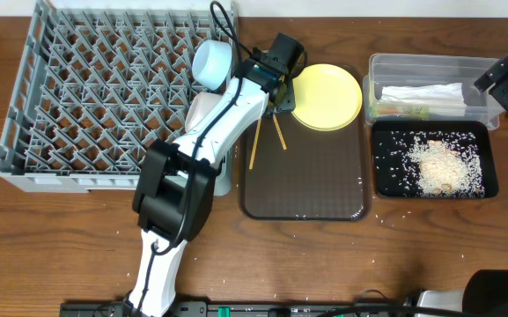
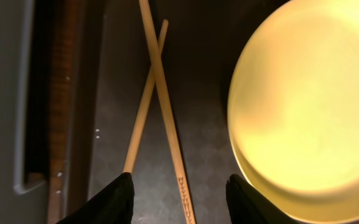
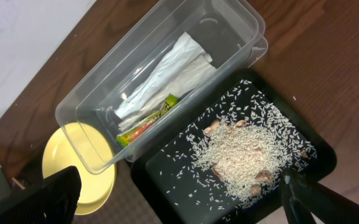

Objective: Sort waste into correct bins and load items into the dishwasher
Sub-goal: 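Reach the left gripper to the chopsticks on the brown tray and grasp one, then carry the chopstick with the left gripper and drop it into the rack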

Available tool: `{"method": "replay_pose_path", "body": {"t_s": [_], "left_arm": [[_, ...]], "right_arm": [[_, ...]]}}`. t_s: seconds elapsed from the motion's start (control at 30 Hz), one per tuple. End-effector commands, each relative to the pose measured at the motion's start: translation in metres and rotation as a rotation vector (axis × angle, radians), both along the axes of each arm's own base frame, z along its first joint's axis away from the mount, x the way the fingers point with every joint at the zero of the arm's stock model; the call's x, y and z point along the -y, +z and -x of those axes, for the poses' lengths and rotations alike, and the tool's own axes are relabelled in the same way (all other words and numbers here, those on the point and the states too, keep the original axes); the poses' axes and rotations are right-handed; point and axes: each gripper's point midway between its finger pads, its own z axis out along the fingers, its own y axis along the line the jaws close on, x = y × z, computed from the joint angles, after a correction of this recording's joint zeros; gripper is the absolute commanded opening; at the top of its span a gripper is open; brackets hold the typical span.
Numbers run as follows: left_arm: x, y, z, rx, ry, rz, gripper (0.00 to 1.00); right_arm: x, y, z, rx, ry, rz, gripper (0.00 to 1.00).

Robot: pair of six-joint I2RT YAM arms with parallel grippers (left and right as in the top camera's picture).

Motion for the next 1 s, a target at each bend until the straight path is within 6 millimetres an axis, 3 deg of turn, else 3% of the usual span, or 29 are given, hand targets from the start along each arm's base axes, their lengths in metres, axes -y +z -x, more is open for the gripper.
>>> {"method": "replay_pose_path", "body": {"t_s": [0.0,0.27,0.73,0.87,0.9,0.97], "left_arm": [[-0.003,-0.024,-0.001,-0.042,0.064,0.003,0.49],[-0.003,-0.06,0.003,-0.095,0.078,-0.022,0.44],[-0.001,-0.086,0.0,-0.107,0.081,-0.029,0.38],[-0.002,-0.09,0.0,-0.113,0.081,-0.033,0.23],[-0.002,-0.089,0.0,-0.113,0.081,-0.032,0.13],[-0.002,-0.089,0.0,-0.113,0.081,-0.032,0.08]], "right_arm": [[0.0,-0.001,0.0,-0.001,-0.012,-0.009,0.99],[0.0,-0.001,0.0,-0.001,-0.012,-0.009,0.99],[0.0,-0.001,0.0,-0.001,-0.012,-0.009,0.99],[0.0,-0.001,0.0,-0.001,-0.012,-0.009,0.99],[0.0,-0.001,0.0,-0.001,-0.012,-0.009,0.99],[0.0,-0.001,0.0,-0.001,-0.012,-0.009,0.99]]}}
